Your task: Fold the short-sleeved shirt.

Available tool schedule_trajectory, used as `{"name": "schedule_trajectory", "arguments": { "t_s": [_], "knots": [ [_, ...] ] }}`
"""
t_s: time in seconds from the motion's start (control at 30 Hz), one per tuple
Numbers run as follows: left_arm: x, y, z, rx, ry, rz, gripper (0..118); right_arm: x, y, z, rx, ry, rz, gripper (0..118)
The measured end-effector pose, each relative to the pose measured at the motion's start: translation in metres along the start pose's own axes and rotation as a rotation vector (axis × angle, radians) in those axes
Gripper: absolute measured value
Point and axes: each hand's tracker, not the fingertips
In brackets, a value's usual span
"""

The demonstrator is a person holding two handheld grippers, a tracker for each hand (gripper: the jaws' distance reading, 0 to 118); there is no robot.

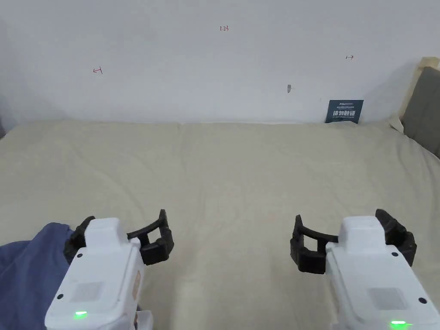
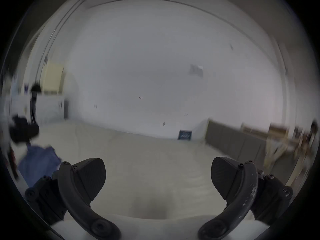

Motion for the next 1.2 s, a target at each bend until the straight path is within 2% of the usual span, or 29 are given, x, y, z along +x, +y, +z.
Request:
{"name": "schedule_trajectory", "arguments": {
  "t_s": [0.07, 0.33, 1.2],
  "knots": [
    [0.005, -0.007, 0.0, 0.034, 0.011, -0.093, 118, 0.003, -0.005, -0.001, -0.028, 0.01, -0.063, 118],
    [0.002, -0.007, -0.001, 0.021, -0.012, -0.032, 118, -0.002, -0.008, 0.0, -0.021, -0.001, 0.0, 118],
    [-0.001, -0.004, 0.003, 0.021, -0.012, -0.007, 118, -0.002, -0.001, 0.004, -0.008, 0.011, 0.003, 118]
  ]
}}
